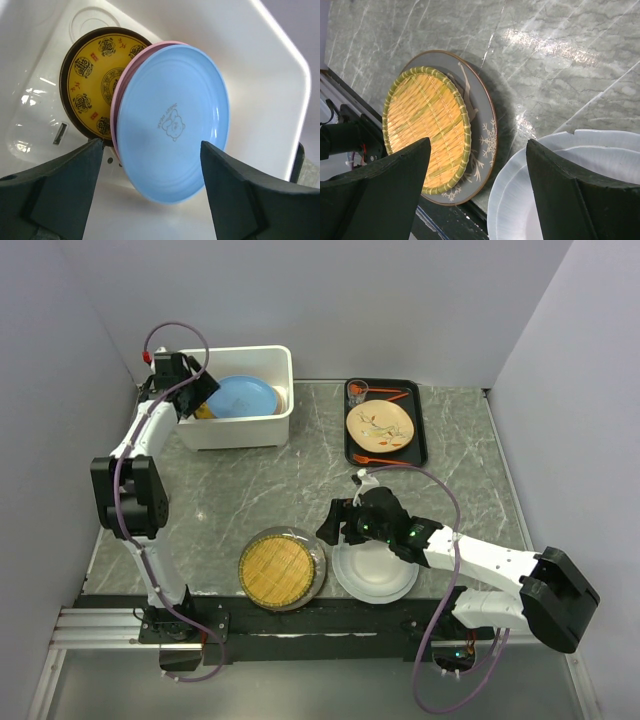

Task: Place the plates into the plastic bin on the countertop
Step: Place the plate in the plastic bin, then pick up the plate at the center of the board.

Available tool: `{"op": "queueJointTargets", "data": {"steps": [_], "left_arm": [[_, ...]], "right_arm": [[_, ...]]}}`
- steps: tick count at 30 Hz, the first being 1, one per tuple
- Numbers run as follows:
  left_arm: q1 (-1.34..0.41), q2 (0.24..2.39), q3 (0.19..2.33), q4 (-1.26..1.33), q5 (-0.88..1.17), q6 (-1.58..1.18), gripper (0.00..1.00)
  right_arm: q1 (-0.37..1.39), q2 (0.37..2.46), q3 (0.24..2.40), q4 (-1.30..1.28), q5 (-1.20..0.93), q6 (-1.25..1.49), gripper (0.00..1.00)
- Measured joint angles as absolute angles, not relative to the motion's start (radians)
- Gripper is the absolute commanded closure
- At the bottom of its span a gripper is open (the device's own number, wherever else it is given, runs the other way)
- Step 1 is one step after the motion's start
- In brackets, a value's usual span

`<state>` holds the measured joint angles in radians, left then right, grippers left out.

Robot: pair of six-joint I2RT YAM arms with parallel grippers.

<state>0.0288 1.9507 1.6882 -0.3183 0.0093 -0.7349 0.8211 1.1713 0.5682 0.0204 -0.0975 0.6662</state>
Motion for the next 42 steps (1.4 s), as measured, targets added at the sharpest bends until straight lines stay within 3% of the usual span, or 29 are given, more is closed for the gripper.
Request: {"op": "queueJointTargets", "data": {"steps": [13, 21, 33, 42], "left_arm": [[-0.013, 1.708, 1.57, -0.257, 0.015, -0.713, 0.21], [-0.096, 1.56, 1.391, -0.221, 0.064, -0.699, 0.25], [-0.201, 1.354, 1.19, -0.228, 0.079, -0.691, 0.25], [-0.248, 1.317, 1.064, -0.237, 0.081, -0.691, 0.23]], "right_arm": [[0.821, 1.18, 0.569, 0.006, -0.098, 0.664, 0.16], [0.821, 1.18, 0.569, 0.006, -0.099, 0.665, 0.17], [0.837, 1.201, 0.569, 0.049, -0.154, 0.683, 0.19], [0.875, 1.267, 0.572, 0.072, -0.195, 0.683, 0.22]]}}
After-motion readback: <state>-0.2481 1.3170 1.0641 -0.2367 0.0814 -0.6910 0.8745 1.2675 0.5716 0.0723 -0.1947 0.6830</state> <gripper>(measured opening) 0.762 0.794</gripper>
